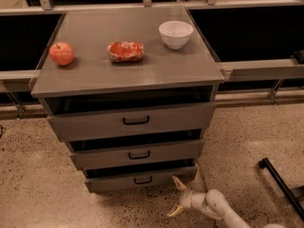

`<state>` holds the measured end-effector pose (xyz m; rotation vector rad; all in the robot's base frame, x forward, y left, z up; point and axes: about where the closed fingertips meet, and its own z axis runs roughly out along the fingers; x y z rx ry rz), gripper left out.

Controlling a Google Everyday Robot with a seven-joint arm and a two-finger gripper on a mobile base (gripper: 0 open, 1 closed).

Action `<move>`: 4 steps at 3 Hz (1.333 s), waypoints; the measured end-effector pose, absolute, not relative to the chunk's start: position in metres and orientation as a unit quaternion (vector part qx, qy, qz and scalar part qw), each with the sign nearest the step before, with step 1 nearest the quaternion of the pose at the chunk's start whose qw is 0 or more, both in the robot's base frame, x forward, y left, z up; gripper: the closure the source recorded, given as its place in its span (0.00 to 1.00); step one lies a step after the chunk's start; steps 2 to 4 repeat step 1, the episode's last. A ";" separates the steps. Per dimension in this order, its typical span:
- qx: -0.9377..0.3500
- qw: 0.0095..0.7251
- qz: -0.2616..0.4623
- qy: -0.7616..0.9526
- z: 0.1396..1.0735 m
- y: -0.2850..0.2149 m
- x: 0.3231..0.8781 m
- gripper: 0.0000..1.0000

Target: Close bottom drawer

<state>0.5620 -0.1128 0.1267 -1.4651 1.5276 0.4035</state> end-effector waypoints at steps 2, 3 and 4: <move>-0.599 0.474 0.165 0.624 0.127 -0.113 0.562 0.00; -0.599 0.474 0.165 0.624 0.127 -0.113 0.562 0.00; -0.599 0.474 0.165 0.624 0.127 -0.113 0.562 0.00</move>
Offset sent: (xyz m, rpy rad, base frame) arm 0.0000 0.0000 0.0000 0.0000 0.0000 0.0000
